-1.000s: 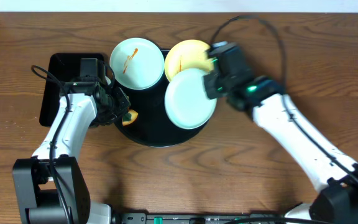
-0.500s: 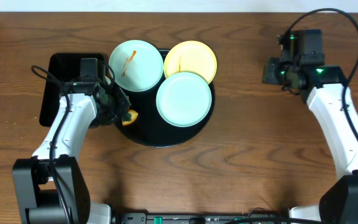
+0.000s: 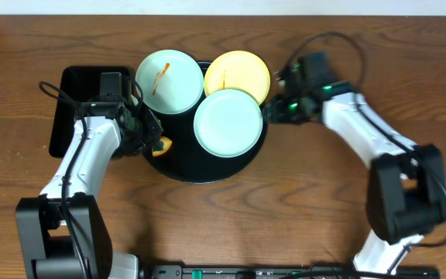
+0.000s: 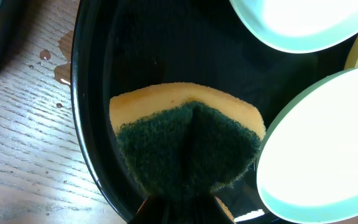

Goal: Clean dirty plates on tray and stack at the side
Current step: 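Carry the light-blue plate right and set it on the table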

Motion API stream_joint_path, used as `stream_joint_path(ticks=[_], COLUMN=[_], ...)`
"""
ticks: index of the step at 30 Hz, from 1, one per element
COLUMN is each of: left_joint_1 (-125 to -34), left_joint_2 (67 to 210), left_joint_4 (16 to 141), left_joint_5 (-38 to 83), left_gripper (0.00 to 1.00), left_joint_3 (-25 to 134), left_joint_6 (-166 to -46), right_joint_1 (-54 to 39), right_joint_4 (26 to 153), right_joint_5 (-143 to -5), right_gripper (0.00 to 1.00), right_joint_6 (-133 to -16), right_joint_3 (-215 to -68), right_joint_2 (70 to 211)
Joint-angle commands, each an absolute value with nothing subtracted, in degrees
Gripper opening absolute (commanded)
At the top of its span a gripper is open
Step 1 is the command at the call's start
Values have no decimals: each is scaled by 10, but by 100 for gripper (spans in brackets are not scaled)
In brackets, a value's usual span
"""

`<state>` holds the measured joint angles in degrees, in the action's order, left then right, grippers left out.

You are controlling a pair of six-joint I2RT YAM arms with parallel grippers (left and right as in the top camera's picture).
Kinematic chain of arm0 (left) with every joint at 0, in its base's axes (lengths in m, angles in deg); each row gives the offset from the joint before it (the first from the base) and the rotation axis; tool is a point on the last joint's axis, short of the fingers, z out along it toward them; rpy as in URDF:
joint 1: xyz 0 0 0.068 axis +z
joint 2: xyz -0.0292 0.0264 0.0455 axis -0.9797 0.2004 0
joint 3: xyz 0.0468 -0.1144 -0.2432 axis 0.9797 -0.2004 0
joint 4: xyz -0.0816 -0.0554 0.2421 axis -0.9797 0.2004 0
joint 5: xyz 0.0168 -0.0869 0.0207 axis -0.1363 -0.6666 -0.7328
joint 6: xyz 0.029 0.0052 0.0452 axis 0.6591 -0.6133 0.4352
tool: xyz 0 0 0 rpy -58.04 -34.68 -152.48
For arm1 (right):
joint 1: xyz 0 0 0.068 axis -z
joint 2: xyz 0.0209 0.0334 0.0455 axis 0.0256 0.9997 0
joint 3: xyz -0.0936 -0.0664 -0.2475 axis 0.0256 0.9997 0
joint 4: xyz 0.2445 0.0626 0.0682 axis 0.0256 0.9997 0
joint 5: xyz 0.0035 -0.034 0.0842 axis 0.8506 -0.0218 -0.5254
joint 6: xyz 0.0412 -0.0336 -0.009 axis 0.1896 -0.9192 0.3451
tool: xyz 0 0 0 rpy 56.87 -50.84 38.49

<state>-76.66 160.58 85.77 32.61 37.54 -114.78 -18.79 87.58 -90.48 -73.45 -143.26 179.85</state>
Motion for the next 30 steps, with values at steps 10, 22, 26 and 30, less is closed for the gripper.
stream_joint_path(ticks=[10,22,26,30], left_joint_1=[-765,-765,-765,-765], left_joint_2=[1607,1607,1607,1607], left_joint_4=[860,860,860,860], left_joint_5=[330,330,330,330], left_gripper=[8,8,7,8], left_joint_3=[383,383,383,383], left_joint_6=[-1144,-1144,-1144,-1144], right_joint_1=[-220,-236,-236,-236], right_joint_4=[831,813,815,815], right_joint_5=[-907,-907,-907,-907], right_gripper=[47,35,4,1], right_joint_6=[-686,-685,-685,-685], right_joint_3=[-1431,-1431,-1431,-1431], right_joint_2=[1850,1859,1859,1859])
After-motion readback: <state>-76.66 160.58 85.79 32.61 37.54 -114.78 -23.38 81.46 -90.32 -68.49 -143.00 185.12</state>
